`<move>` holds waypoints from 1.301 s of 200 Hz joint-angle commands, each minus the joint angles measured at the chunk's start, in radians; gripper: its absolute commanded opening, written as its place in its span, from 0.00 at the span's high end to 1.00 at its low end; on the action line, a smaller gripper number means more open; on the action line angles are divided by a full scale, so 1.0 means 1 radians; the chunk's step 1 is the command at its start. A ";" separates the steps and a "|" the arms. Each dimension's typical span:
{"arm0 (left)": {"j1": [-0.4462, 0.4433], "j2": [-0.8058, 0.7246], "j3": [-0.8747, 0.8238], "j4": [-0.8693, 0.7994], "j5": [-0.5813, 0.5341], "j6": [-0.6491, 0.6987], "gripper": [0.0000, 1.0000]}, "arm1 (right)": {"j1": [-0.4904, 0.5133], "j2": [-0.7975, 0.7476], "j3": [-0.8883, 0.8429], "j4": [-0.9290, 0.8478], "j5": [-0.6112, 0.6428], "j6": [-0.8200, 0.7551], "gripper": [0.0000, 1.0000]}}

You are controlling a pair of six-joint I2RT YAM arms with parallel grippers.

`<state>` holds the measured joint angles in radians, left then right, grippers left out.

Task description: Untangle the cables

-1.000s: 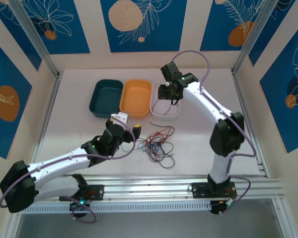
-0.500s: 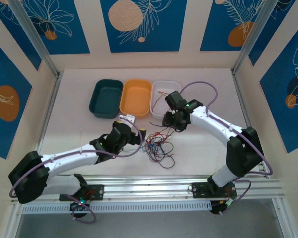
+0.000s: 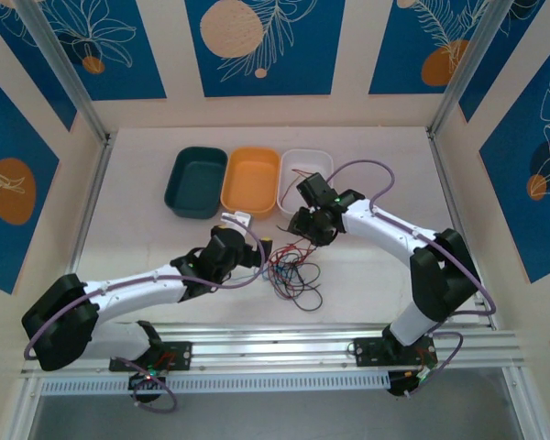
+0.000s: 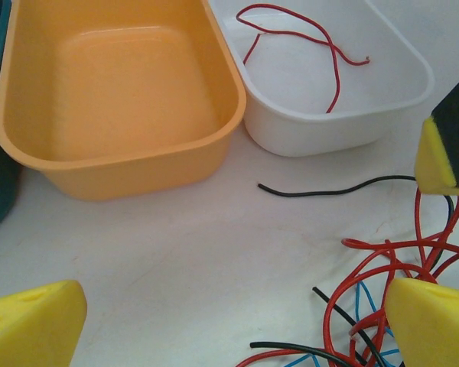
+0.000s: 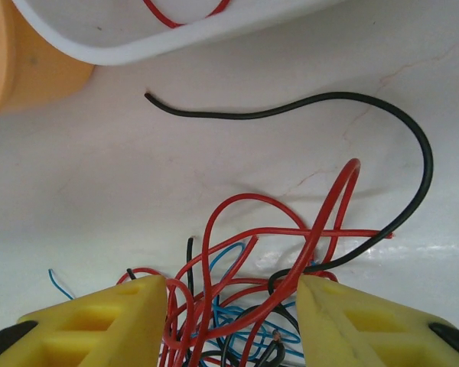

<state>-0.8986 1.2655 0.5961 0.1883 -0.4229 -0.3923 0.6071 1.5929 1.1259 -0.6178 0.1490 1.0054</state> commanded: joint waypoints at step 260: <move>0.010 -0.031 -0.049 0.261 0.434 0.211 0.00 | 0.077 -0.091 -0.020 0.049 0.047 0.001 0.97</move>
<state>-0.8967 1.2259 0.5072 0.4862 -0.0631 -0.2371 0.6815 1.5284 1.0725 -0.5446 0.1772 1.0203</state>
